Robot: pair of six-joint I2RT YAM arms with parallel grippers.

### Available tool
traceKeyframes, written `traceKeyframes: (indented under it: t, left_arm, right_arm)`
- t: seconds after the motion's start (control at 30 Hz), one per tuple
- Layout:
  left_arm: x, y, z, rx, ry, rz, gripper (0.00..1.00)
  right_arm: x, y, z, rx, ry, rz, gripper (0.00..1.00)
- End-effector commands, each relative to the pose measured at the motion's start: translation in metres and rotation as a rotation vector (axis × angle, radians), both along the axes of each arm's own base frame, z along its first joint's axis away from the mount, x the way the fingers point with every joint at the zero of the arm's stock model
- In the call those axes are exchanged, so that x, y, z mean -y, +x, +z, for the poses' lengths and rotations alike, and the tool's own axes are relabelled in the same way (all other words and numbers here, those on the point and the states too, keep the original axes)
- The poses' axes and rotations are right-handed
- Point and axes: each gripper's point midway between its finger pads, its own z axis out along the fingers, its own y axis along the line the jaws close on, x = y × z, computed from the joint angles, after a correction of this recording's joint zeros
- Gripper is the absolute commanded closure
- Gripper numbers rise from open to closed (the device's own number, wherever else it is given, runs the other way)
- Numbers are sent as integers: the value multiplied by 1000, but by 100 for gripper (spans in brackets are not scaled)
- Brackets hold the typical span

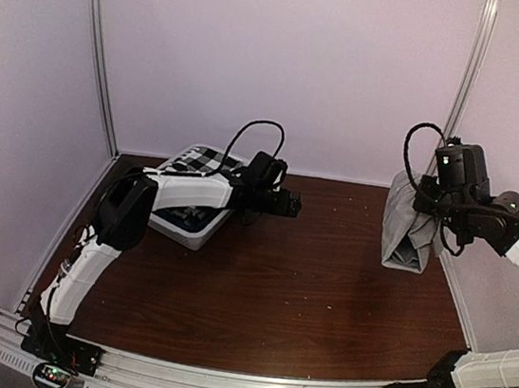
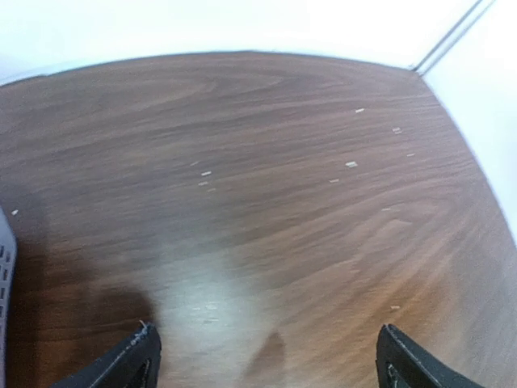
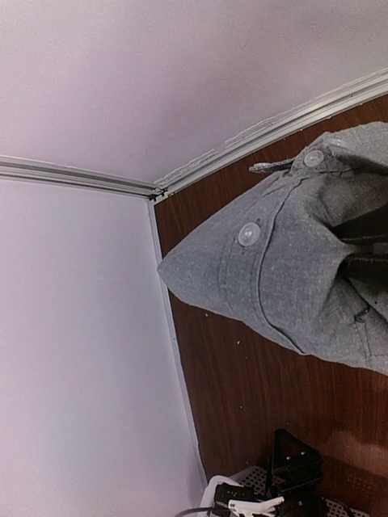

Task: Fold and stack the long sleeve shirts
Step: Move the bin to the corner of the board.

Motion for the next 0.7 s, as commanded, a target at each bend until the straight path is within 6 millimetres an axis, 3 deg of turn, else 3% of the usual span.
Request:
traceKeyframes:
  t: [0.0, 0.33, 0.67]
  left_arm:
    - [-42, 32, -17, 4, 74, 57, 6]
    - [-158, 79, -10, 28, 145, 205, 5]
    - [-272, 113, -15, 15, 185, 214, 5]
  right_arm:
    - [10, -8, 21, 52, 23, -22, 100]
    - [4, -10, 0, 12, 49, 9, 100]
    - [-8, -5, -16, -25, 61, 51, 100]
